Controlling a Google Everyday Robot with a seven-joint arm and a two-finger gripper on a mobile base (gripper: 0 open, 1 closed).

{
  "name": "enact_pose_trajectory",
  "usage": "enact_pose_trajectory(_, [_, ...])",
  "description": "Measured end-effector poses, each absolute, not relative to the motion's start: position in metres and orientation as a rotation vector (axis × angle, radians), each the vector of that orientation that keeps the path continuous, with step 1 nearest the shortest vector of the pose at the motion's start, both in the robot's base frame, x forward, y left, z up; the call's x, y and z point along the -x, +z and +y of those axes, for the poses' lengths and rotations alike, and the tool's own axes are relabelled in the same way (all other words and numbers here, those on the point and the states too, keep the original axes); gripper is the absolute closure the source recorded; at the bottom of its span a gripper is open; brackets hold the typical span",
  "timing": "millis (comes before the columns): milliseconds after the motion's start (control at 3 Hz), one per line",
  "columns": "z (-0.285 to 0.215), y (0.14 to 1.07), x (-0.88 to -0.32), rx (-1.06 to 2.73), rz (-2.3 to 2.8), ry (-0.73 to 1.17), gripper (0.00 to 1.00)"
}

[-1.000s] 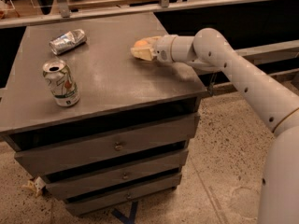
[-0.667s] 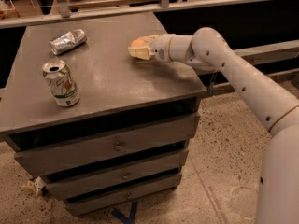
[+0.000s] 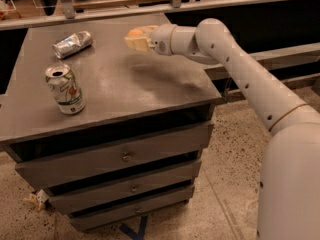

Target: Move orange near redbull can

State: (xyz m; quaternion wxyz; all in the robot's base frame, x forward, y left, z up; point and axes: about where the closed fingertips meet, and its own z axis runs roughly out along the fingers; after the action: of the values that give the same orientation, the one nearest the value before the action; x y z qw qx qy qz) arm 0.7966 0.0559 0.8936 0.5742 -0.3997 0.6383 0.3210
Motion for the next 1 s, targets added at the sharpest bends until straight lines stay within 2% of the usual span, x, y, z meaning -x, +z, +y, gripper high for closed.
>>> enact_pose_trajectory(1000, [0.133, 0.923, -0.794, 1.172, 1.423, 0.867, 1.0])
